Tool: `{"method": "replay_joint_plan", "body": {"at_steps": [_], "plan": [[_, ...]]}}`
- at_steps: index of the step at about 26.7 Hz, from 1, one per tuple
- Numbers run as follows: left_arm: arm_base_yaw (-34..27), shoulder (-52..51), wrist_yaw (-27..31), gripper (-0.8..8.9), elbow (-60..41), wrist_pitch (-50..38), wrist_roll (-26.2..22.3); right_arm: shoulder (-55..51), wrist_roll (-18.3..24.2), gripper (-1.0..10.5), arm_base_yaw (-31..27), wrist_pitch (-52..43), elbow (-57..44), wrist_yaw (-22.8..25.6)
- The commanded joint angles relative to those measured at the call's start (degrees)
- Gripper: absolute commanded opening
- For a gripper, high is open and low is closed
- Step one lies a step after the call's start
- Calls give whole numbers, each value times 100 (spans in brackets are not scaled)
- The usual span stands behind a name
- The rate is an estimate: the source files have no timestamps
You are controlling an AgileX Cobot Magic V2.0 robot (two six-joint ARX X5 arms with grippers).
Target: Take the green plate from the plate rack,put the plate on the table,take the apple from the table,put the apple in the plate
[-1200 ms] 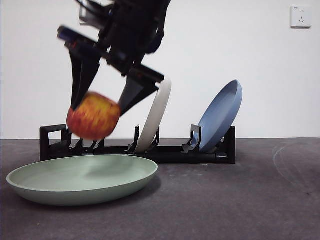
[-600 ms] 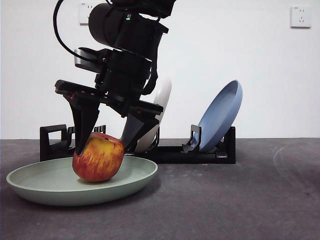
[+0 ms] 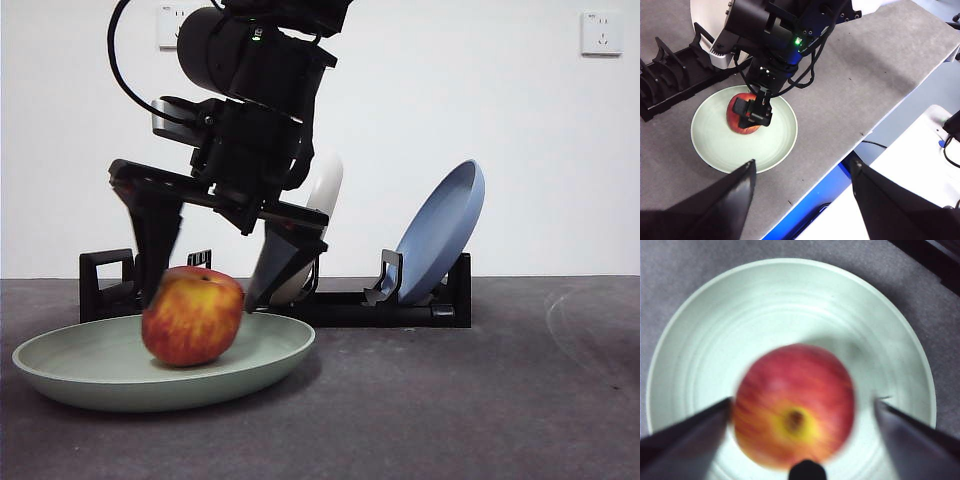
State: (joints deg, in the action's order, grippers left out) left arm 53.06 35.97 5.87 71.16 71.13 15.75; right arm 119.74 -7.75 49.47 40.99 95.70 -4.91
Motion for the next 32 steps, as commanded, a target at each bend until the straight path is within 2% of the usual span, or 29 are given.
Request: {"method": "replay_joint_plan", "body": {"at_steps": [1,6,13,16,18,20,22,27,29,32], "plan": [[-9,-20,17,315,-35,-9,7,116,-74,607,7,33,17,-11],[-9,-20,17,315,-35,-11,7,103,-26,603,7,629,435,-24],[-9,-20,164,315,-35,-66,7,0,614,599,-7,3088,2911,-22],[-9,-17,188,315,-35,-83,7,-136,796,598,-7,3799,3742,-81],[-9,-17,190,315,-35,-107,2,-352,798,597,-2,3797,3950,-330],[-9,-17,186,315,-35,-129,-31,-645,798,596,-4,3797,3976,-726],[-9,-17,190,315,-35,-151,-59,-986,776,595,-7,3799,3917,-835],[-9,-17,166,315,-35,-350,-101,-1941,782,595,-2,3801,3224,-577],[-9,-17,166,315,-35,-407,-103,-2677,776,595,-2,3803,2369,-452],[-9,-17,166,315,-35,-437,-101,-3910,544,595,-4,3801,894,7]]}}
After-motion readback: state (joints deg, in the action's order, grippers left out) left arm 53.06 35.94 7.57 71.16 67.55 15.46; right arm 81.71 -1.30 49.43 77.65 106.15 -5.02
